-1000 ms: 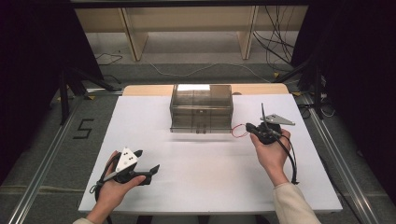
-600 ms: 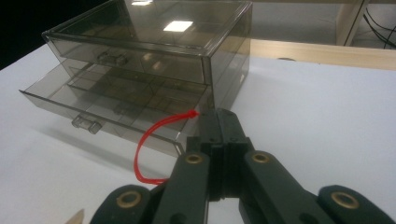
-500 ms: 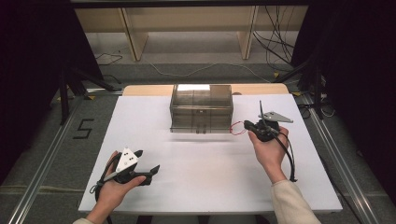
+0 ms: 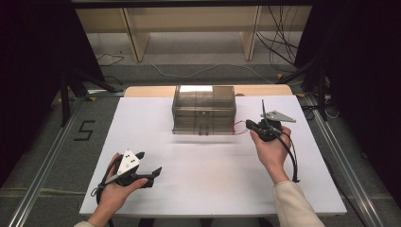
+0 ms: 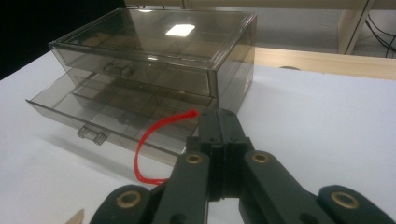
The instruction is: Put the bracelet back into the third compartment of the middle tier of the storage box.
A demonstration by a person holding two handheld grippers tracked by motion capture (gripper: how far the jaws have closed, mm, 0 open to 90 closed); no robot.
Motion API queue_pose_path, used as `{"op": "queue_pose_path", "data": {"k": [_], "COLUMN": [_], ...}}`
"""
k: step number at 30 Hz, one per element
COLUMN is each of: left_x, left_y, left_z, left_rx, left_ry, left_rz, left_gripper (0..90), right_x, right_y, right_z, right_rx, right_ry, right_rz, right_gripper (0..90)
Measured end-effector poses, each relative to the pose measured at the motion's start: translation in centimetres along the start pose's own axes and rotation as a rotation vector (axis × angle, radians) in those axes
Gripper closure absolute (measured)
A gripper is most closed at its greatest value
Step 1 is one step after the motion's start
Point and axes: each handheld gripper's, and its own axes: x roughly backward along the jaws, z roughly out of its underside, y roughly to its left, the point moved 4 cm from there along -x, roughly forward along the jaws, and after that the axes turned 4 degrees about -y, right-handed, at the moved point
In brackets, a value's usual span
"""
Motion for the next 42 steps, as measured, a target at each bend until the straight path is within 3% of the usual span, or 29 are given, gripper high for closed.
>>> {"op": "queue_pose_path", "data": {"k": [42], "left_x": [-0.1], "left_y": [-0.2], "left_z": [0.0], "left_rx": [0.008], "left_ry": [0.001], "left_rz": [0.008], "left_gripper": [16.3], "right_x": [-1.6], "right_y": [1.4], "right_z": [-1.5], "right_rx": [0.021], "right_ry": [0.005], "right_rz": [-0.015], "right_gripper": [90.0]}}
